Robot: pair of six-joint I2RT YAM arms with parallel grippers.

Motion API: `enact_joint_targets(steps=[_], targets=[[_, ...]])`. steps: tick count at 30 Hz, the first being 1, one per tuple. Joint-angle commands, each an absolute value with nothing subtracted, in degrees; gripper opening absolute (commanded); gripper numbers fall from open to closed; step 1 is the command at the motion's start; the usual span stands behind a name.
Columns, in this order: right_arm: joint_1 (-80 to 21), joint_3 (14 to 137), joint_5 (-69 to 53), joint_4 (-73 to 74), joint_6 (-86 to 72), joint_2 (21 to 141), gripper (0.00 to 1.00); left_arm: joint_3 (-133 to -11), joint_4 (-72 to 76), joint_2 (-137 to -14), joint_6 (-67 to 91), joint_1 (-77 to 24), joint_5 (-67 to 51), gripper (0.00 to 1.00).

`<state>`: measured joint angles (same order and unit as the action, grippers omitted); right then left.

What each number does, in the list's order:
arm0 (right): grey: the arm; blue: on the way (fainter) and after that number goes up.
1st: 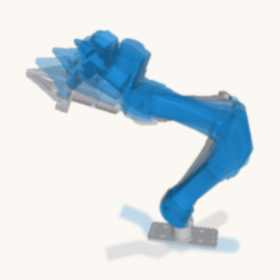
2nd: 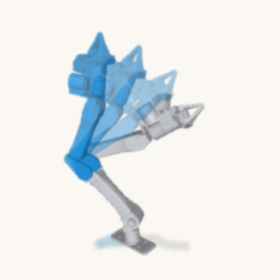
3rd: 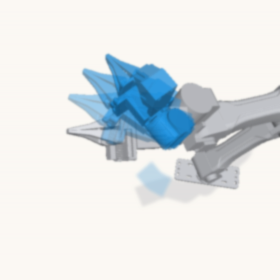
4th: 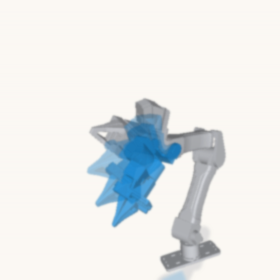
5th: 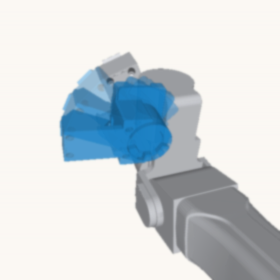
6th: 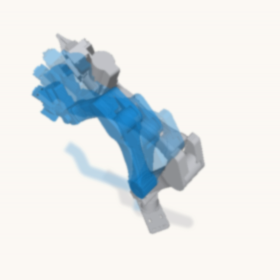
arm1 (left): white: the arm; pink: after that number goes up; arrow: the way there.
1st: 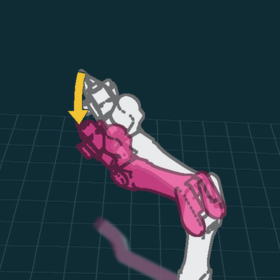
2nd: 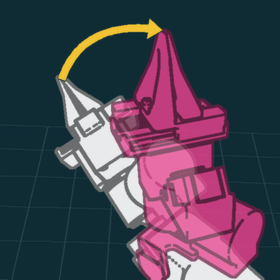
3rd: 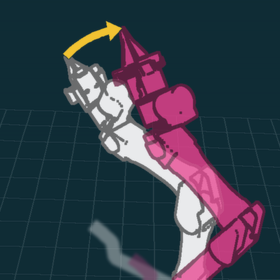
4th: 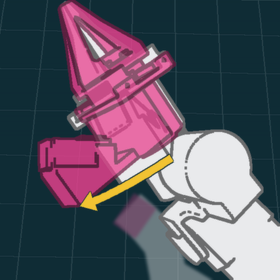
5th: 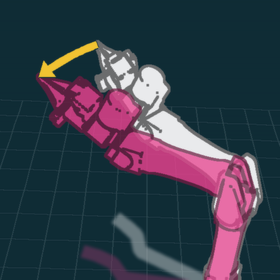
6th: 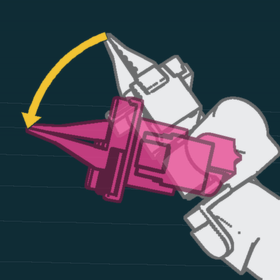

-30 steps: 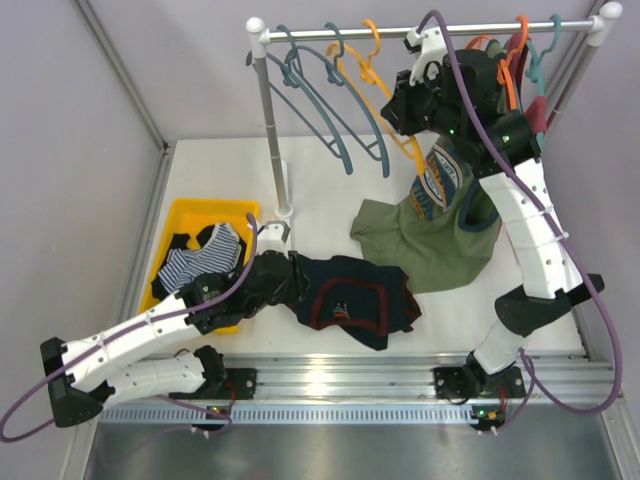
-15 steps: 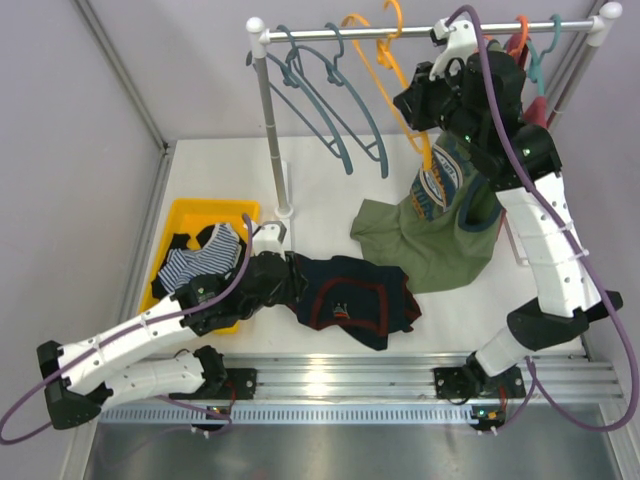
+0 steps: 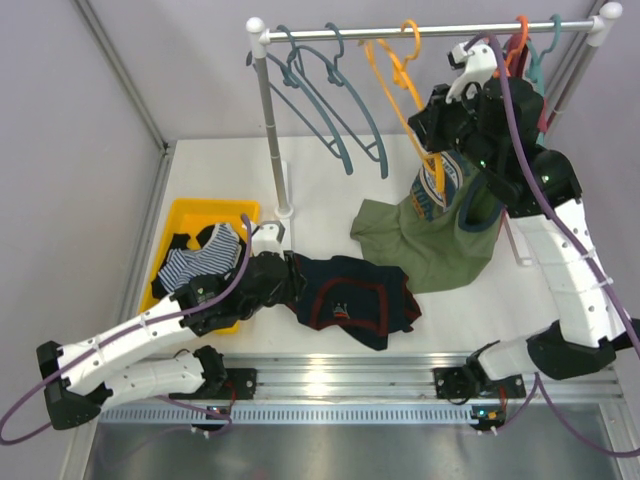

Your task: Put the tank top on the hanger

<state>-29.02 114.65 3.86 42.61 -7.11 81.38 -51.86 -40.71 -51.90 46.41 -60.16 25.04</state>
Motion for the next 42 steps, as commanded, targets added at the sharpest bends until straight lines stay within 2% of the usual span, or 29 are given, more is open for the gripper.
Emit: enact_joint_targets(steps=[1, 6, 13, 18, 21, 25, 28, 42], targets=[[-28.6, 111.9, 6.4, 41.1, -8.8, 75.4, 0.0, -51.1, -40.1, -51.9, 47.2, -60.3, 26.5, 0.43], [-28.6, 105.4, 6.6, 45.8, -12.3, 67.3, 0.0, -49.9, -40.1, -53.0, 48.1, -60.3, 26.4, 0.43], [-28.7, 83.6, 1.4, 49.1, -17.9, 50.6, 0.0, -48.7, -39.9, -54.8, 49.3, -60.6, 24.3, 0.44], [-28.7, 74.6, -3.9, 54.6, -20.0, 39.5, 0.0, -48.8, -40.3, -54.0, 50.6, -63.7, 24.3, 0.45], [-28.6, 72.4, -7.5, 57.7, -21.0, 35.3, 0.0, -49.6, -42.7, -56.0, 54.5, -68.7, 27.1, 0.47], [-28.7, 70.5, -11.7, 61.2, -22.7, 31.4, 0.0, -52.6, -49.6, -63.1, 62.2, -77.3, 37.3, 0.49], [-28.6, 68.3, -15.8, 61.4, -24.2, 29.5, 0.0, -54.1, -51.6, -67.0, 65.8, -79.9, 40.2, 0.55], [-28.7, 67.0, -18.8, 64.4, -22.3, 29.0, 0.0, -59.8, -57.7, -80.0, 71.0, -82.2, 50.7, 0.53]])
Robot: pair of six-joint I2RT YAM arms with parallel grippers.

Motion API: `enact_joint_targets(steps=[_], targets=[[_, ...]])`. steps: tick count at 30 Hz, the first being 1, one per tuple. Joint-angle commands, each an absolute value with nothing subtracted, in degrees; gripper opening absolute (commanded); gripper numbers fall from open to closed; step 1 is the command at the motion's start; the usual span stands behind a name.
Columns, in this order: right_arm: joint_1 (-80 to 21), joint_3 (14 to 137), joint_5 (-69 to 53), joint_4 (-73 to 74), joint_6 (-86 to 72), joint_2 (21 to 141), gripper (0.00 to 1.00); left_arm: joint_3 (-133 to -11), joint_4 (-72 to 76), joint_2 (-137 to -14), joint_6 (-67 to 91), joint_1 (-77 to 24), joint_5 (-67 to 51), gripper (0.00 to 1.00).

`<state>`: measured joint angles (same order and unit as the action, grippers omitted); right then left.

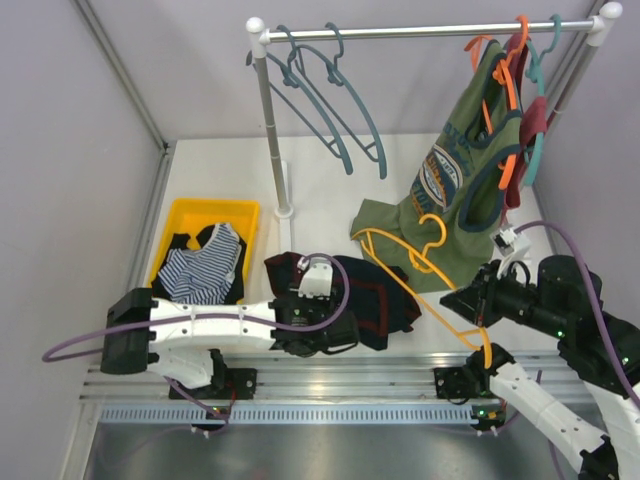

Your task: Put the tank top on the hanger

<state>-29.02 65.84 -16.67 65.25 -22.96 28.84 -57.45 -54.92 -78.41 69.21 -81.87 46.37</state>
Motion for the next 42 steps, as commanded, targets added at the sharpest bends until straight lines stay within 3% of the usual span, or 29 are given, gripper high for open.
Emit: enact_joint_targets(steps=[1, 3, 7, 8, 13, 24, 42], targets=[[-28.6, 67.0, -18.9, 64.6, -22.0, 29.0, 0.0, -59.7, -57.6, -80.2, 71.0, -82.1, 50.8, 0.52], [-28.5, 67.3, -19.3, 65.1, -21.4, 29.4, 0.0, -59.4, -57.5, -80.8, 70.8, -82.0, 51.3, 0.5], [-28.6, 67.9, -20.5, 66.2, -19.9, 30.4, 0.0, -59.2, -56.3, -80.9, 69.3, -81.2, 51.3, 0.34], [-28.5, 68.1, -21.0, 66.4, -19.5, 30.9, 0.0, -59.1, -55.9, -80.7, 68.6, -80.9, 51.2, 0.24], [-28.6, 68.5, -23.3, 67.9, -17.8, 32.2, 0.0, -57.3, -51.2, -76.4, 62.5, -75.6, 48.5, 0.0], [-28.5, 65.4, -31.0, 65.5, -17.0, 32.3, 0.0, -54.4, -40.6, -68.3, 46.1, -59.9, 33.2, 0.0], [-28.6, 51.5, -36.8, 51.0, -21.0, 30.1, 0.0, -56.5, -38.5, -67.2, 41.1, -57.5, 26.0, 0.0]])
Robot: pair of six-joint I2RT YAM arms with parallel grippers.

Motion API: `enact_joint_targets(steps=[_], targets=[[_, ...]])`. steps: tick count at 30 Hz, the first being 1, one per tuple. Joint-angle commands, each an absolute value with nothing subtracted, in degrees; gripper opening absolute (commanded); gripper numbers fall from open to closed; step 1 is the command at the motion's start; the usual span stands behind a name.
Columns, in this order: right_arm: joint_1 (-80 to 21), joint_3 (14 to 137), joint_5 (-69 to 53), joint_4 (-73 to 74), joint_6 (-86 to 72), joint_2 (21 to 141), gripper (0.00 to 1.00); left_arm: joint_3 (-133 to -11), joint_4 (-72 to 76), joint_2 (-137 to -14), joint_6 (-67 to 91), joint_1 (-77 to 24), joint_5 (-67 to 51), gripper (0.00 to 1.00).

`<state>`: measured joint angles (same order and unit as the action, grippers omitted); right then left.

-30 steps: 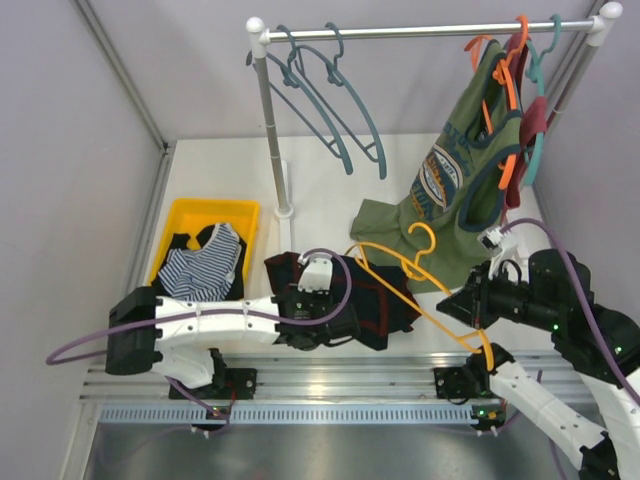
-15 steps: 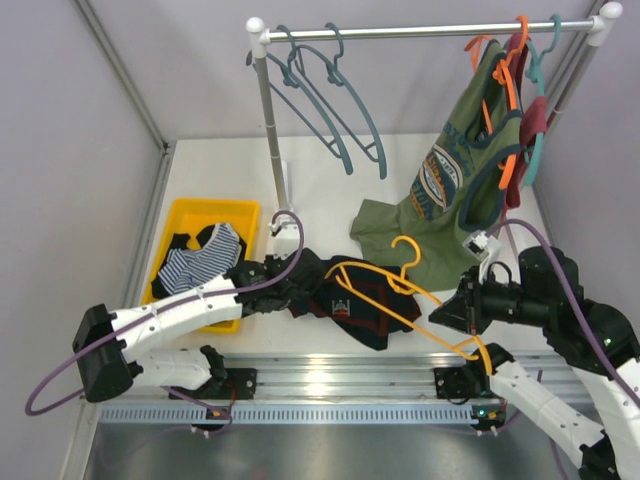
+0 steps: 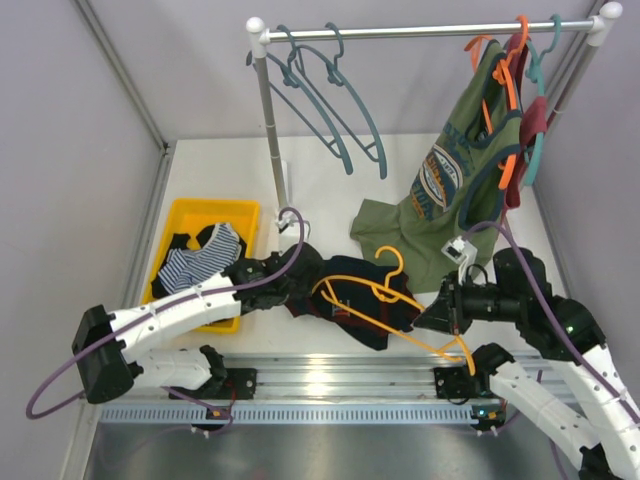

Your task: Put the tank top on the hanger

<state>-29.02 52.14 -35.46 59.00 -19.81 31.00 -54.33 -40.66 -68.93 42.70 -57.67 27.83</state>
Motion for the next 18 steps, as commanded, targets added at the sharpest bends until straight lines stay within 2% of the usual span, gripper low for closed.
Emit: enact_joint_targets(steps=[1, 11, 18], targets=[[-28.5, 50.2, -37.2, 48.7, -21.4, 30.2, 0.0, -56.5, -38.6, -66.8, 41.0, -57.5, 25.7, 0.0], [-31.8, 42.4, -39.3, 34.3, -26.3, 32.6, 0.0, -58.5, -41.7, -64.4, 39.4, -57.5, 26.5, 0.0], [-40.0, 40.2, -35.3, 26.5, -28.4, 35.0, 0.0, -61.4, -43.9, -64.3, 37.7, -57.5, 25.1, 0.0]])
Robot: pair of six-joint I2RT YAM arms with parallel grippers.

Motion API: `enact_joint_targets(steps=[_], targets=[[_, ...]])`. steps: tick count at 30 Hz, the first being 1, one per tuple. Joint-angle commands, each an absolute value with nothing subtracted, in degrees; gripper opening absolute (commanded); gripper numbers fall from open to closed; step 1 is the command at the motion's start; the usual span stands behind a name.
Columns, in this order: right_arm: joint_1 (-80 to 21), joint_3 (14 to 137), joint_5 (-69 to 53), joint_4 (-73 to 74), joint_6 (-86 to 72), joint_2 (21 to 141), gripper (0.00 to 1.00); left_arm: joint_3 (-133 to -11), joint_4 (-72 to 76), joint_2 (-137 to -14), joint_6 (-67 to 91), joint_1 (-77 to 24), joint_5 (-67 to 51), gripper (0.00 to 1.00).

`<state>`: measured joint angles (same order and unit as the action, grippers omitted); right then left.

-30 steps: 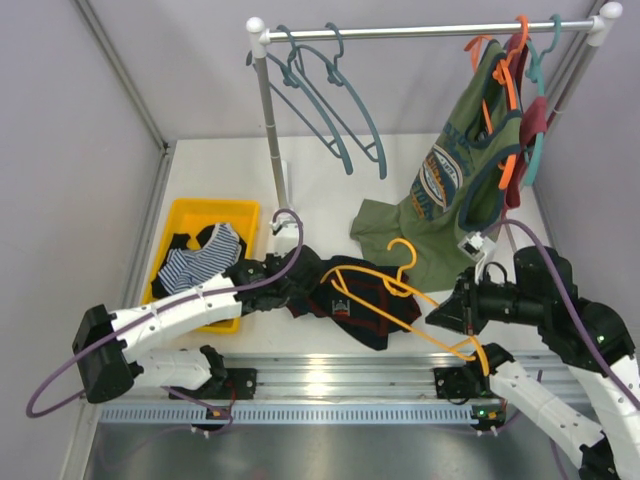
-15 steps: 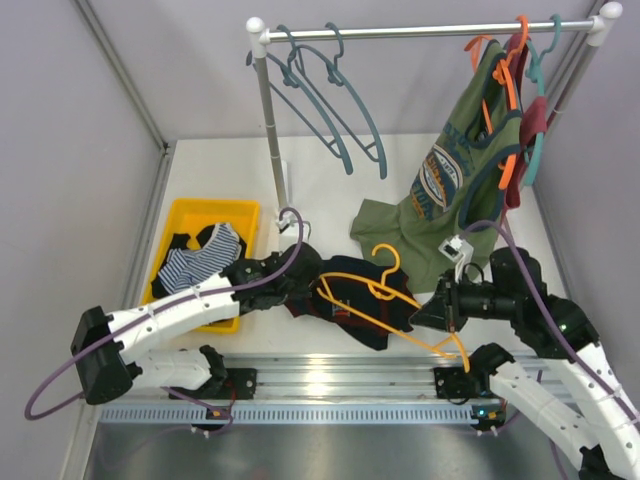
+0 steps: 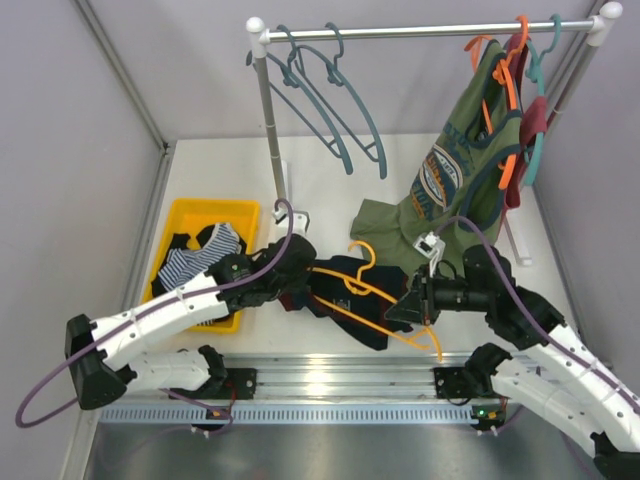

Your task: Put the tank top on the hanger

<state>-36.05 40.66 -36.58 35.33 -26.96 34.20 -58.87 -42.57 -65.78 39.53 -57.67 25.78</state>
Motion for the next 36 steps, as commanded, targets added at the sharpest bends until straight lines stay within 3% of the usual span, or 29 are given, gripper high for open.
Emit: enact_joint_targets(steps=[1, 18, 27, 36], targets=[[-40.9, 39.4, -33.5, 24.5, -28.7, 35.7, 0.0, -61.5, -43.9, -63.8, 37.6, -57.5, 24.7, 0.0], [-56.0, 32.4, -17.8, -6.5, -29.1, 49.9, 0.0, -58.7, -41.0, -59.7, 35.2, -57.5, 19.9, 0.0], [-56.3, 29.6, -16.5, -12.2, -28.4, 51.9, 0.0, -57.5, -38.8, -56.3, 35.0, -57.5, 21.1, 0.36], [-56.5, 28.7, -16.9, -14.3, -28.8, 53.2, 0.0, -53.9, -31.5, -48.7, 33.0, -57.6, 17.8, 0.45]])
